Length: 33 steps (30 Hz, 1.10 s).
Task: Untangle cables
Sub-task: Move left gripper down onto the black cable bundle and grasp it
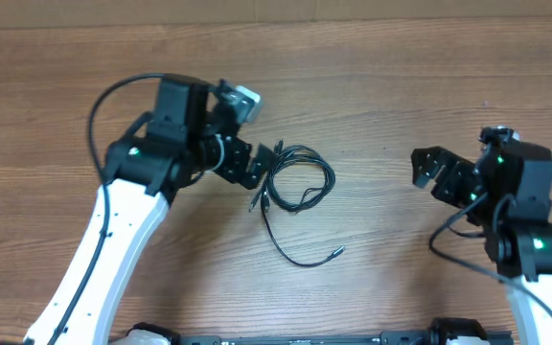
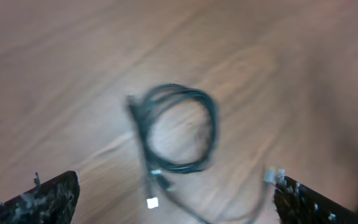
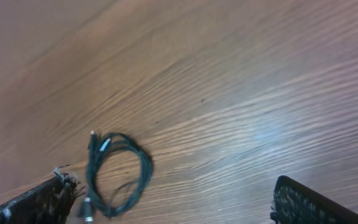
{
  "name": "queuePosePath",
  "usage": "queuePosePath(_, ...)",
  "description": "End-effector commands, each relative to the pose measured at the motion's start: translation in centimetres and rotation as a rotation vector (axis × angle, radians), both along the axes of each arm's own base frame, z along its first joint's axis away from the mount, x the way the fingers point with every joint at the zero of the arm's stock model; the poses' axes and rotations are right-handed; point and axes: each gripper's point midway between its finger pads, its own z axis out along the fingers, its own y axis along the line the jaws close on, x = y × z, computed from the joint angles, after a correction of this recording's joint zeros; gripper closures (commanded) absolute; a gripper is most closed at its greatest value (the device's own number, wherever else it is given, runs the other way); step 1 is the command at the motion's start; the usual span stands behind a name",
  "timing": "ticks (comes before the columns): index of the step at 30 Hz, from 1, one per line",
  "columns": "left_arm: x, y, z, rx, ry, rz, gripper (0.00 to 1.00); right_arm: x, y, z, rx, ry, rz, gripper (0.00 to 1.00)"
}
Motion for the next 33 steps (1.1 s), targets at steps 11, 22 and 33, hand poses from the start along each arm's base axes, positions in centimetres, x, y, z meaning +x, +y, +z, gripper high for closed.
queuePosePath(11,-0.1,-4.7,-11.9,0.114,0.46,0.382,0.39,1.3,2.9,-4.4,0.206,0.226,0.055,0.06)
queuePosePath(22,-0.2,-3.1,-20.6,0.339,0.546,0.646,0.52,1.1,2.9,-4.5,0.204,0.235,0.056,0.1)
queuePosePath(33,2.3,-4.0,-21.0,0.217,0.545,0.69,0.59,1.1,2.8,-4.6,0.196,0.238,0.05,0.09)
